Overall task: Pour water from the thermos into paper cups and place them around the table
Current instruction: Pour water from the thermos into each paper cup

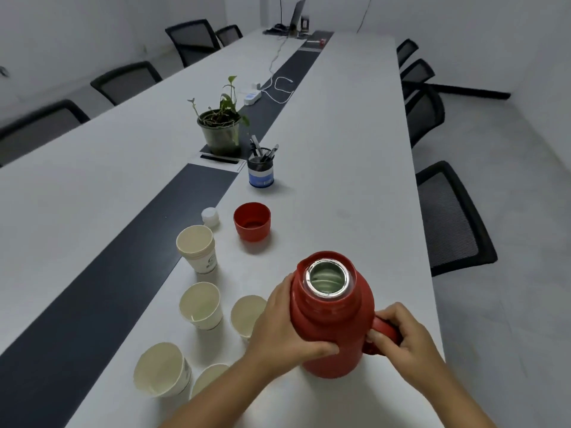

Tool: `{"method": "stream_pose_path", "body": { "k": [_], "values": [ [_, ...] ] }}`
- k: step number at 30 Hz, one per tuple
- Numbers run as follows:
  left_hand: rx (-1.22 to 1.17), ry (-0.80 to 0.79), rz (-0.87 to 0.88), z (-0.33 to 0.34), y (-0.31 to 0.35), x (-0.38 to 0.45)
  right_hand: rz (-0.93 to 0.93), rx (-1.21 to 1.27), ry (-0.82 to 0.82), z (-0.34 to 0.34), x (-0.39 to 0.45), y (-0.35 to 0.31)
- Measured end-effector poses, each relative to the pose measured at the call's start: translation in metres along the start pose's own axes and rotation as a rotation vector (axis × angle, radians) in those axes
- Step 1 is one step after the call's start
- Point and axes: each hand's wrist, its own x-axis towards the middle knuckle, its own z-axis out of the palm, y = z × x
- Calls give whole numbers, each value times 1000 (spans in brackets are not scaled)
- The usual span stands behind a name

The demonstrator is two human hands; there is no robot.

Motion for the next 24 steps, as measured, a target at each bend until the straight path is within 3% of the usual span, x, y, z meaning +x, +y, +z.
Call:
{"method": "stream_pose_path", "body": {
  "k": [13, 24],
  "values": [
    [101, -62, 49, -2, 4, 145, -15, 39, 103, -7, 131, 22],
    [123, -56, 49, 2, 0, 165, -4, 34, 107, -7, 153, 28]
  ]
}}
